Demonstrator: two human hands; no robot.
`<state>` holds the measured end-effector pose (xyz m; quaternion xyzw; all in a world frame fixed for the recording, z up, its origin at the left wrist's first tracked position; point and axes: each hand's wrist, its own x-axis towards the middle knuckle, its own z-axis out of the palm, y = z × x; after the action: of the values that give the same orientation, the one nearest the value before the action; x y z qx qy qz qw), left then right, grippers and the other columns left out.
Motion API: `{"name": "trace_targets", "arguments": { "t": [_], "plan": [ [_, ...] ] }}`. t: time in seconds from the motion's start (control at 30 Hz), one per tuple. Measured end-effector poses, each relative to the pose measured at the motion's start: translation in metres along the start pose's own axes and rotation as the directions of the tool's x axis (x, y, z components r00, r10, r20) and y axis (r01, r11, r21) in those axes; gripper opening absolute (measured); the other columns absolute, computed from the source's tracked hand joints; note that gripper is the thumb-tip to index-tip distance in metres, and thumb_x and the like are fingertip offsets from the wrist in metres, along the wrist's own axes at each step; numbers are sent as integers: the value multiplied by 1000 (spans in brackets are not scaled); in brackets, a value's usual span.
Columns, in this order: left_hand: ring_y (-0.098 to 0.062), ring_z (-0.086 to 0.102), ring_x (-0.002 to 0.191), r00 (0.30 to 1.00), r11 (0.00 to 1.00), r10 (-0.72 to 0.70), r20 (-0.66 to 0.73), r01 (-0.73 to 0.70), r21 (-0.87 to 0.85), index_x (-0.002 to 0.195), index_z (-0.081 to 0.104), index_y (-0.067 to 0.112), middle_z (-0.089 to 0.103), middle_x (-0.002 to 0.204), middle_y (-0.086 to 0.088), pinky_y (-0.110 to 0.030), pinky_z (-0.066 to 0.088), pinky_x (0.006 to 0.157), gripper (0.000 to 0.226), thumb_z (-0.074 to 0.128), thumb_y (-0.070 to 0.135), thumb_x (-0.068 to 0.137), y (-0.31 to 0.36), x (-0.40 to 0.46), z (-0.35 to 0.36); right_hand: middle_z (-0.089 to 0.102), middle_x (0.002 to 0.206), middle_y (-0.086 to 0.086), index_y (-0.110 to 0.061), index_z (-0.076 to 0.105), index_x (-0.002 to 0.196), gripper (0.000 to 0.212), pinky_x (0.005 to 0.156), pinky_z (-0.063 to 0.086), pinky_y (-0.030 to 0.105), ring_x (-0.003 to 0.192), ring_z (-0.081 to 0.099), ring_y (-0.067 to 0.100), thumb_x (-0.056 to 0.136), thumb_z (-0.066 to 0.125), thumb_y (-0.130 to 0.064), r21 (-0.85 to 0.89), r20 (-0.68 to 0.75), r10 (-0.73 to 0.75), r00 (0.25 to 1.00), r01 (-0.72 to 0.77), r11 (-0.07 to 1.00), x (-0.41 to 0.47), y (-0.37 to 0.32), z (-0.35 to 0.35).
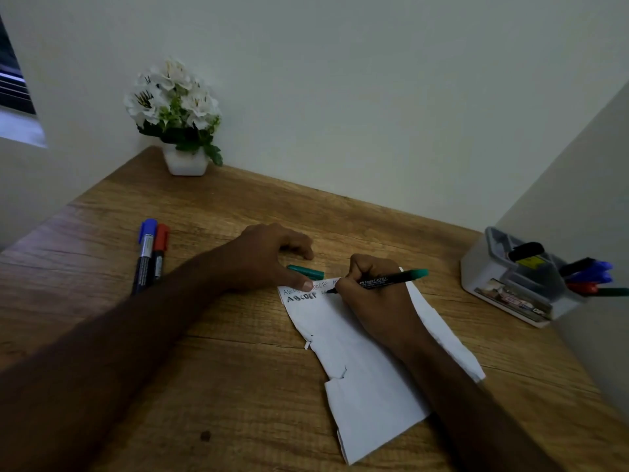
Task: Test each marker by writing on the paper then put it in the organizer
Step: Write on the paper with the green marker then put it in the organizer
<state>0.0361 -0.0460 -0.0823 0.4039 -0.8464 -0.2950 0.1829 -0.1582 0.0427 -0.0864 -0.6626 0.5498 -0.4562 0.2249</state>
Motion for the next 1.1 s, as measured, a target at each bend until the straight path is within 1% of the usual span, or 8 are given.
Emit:
{"name": "trace_targets", "arguments": {
  "t": [0.1,0.33,0.47,0.57,0.77,0.87,1.0,1.1],
  "plan": [
    [-8,44,129,1000,1000,6,1,-6,-1,115,65,36,49,141,17,-34,36,109,53,82,49,66,-1,0,0,45,47,-13,-19,44,51,31,46,31,18,49,40,3,72,62,-4,5,-2,2,1000,-2,1000,1,0,0],
    [-7,44,128,1000,1000,12,-7,-12,-2,116,65,35,50,141,17,-32,37,107,55,82,48,66,-2,0,0,45,47,-12,-15,45,51,32,46,31,12,48,41,2,73,62,-1,9,10,-15,1000,15,1000,-1,0,-1],
    [-7,45,127,1000,1000,15,-12,-15,-5,116,65,34,50,141,17,-32,38,107,55,83,48,65,-1,0,1,45,49,-10,-2,46,53,25,48,32,15,51,42,3,73,61,1,8,-32,-4,999,4,1000,1,2,-1],
    [-7,45,128,1000,1000,12,-12,-12,-12,116,65,35,50,140,17,-33,37,108,55,83,48,65,-1,0,1,44,48,-11,-7,44,52,33,47,31,16,50,40,4,75,62,9,-16,-23,-5,1000,4,1000,2,4,-1],
    [-7,44,128,1000,1000,7,-12,-7,-2,116,65,34,50,141,16,-33,37,108,54,83,46,66,0,-1,0,43,48,-12,-7,44,53,34,47,29,14,49,38,3,75,63,10,-23,2,-11,1000,11,1000,0,5,-1],
    [-7,45,127,1000,1000,5,-11,-5,-8,116,65,35,50,141,17,-34,37,108,55,83,48,65,0,0,1,42,48,-11,-6,43,52,32,46,29,15,49,38,4,74,63,5,-8,-16,0,1000,-1,1000,1,6,-2],
    [-8,44,128,1000,1000,6,-12,-6,-23,113,65,36,50,141,17,-36,37,110,53,83,47,65,-1,-1,1,42,47,-12,-17,41,51,30,47,30,17,50,37,3,71,60,-5,-4,-27,8,1000,-8,1000,2,3,0],
    [-9,44,129,1000,1000,13,-6,-13,-15,113,65,35,50,141,15,-37,36,111,52,82,47,66,0,-1,0,41,48,-10,-8,41,52,24,47,28,18,50,36,3,68,59,-7,-10,-20,1,1000,-2,1000,1,2,0]
  ]
}}
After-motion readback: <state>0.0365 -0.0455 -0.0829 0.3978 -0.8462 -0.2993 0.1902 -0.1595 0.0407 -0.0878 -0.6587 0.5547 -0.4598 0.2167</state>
